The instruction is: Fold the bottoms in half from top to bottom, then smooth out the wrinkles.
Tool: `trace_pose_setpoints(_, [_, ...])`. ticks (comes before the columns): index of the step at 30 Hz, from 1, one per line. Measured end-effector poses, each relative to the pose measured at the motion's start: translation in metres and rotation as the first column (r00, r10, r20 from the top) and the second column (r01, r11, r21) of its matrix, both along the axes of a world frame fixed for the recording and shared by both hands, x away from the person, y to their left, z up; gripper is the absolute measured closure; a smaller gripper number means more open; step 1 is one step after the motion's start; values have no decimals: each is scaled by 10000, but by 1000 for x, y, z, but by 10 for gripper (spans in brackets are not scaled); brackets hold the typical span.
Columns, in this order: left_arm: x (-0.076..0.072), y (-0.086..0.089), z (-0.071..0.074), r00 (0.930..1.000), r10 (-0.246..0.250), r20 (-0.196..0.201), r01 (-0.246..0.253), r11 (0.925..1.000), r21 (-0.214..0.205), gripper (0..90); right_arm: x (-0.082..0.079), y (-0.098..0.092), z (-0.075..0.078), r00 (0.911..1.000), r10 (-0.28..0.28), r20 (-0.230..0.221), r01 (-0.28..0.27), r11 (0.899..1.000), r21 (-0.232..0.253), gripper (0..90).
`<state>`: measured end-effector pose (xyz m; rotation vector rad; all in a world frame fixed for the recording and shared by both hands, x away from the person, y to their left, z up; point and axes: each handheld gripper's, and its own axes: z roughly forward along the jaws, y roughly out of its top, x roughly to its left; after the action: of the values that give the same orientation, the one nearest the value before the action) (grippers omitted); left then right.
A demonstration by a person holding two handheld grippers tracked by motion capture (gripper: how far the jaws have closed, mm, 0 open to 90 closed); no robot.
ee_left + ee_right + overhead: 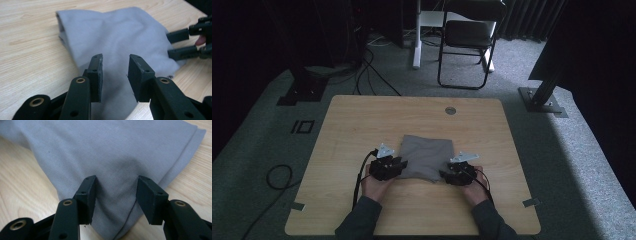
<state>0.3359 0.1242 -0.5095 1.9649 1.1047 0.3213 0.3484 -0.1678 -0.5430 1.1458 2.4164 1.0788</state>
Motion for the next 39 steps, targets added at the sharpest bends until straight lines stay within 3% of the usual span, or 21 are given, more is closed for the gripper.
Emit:
trace_pose_setpoints(12, [10, -1, -6, 9999, 115, -9, -114, 9994, 330, 652, 25, 19, -1, 9997, -258, -5, 258, 9997, -34, 504])
trace_pose_setpoints(18, [12, 0, -7, 9996, 239, 122, -244, 9985, 498, 630, 36, 24, -1, 9995, -312, 0, 312, 9995, 1, 487])
trace_pose_setpoints(27, [20, 3, -16, 9984, 557, -33, -552, 9949, 845, 627, 55, 28, -2, 9986, -528, -38, 528, 9985, -157, 483])
trace_pose_setpoints(33, [25, 7, -26, 9970, 733, -262, -702, 9922, 1033, 627, 56, 27, -3, 9986, -521, -13, 520, 9983, -273, 476])
trace_pose_setpoints(39, [16, 13, -29, 9972, 727, -194, -704, 9924, 1011, 613, 50, 18, -6, 9987, -508, 0, 508, 9979, -397, 476])
